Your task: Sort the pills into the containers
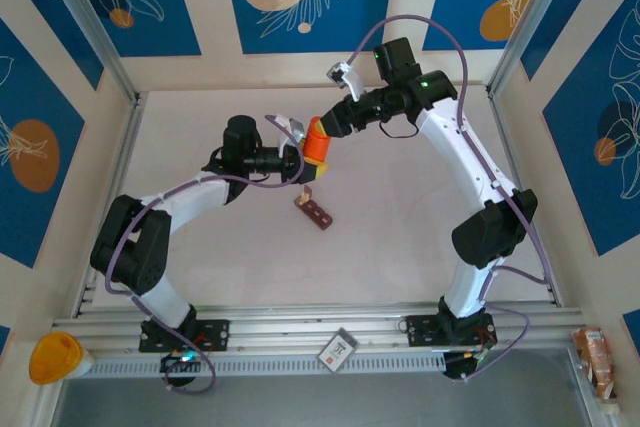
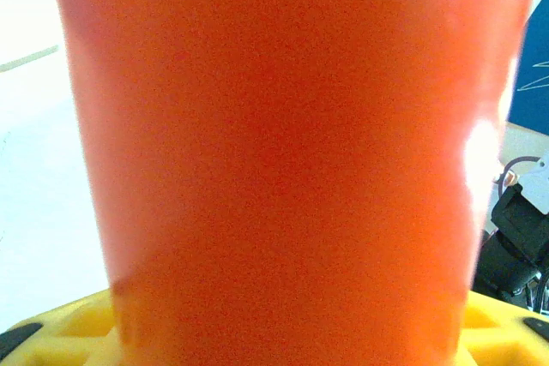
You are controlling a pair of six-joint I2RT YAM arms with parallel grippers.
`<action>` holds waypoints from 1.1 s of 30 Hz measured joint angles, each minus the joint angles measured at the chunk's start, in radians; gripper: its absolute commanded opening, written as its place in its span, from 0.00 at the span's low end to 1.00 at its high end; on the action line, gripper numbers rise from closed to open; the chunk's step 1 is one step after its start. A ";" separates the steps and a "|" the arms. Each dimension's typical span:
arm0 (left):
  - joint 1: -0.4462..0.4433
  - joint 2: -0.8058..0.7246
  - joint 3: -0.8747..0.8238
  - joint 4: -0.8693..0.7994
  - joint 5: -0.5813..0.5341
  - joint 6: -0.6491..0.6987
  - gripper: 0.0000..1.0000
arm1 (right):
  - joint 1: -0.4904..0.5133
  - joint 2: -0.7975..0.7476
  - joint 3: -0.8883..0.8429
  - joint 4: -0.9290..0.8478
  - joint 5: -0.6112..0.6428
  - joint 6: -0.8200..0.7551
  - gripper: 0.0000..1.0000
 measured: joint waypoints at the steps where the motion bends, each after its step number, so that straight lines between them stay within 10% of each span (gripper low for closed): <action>1: 0.000 0.000 0.000 -0.005 0.000 0.000 0.00 | 0.000 0.000 -0.002 0.002 0.002 0.000 0.46; 25: 0.003 -0.004 -0.040 -0.072 -0.152 0.024 0.00 | 0.092 -0.074 -0.219 0.261 0.298 0.362 0.46; 33: 0.001 -0.004 -0.040 -0.014 -0.152 0.027 0.00 | 0.052 -0.074 -0.185 0.225 0.242 0.403 0.70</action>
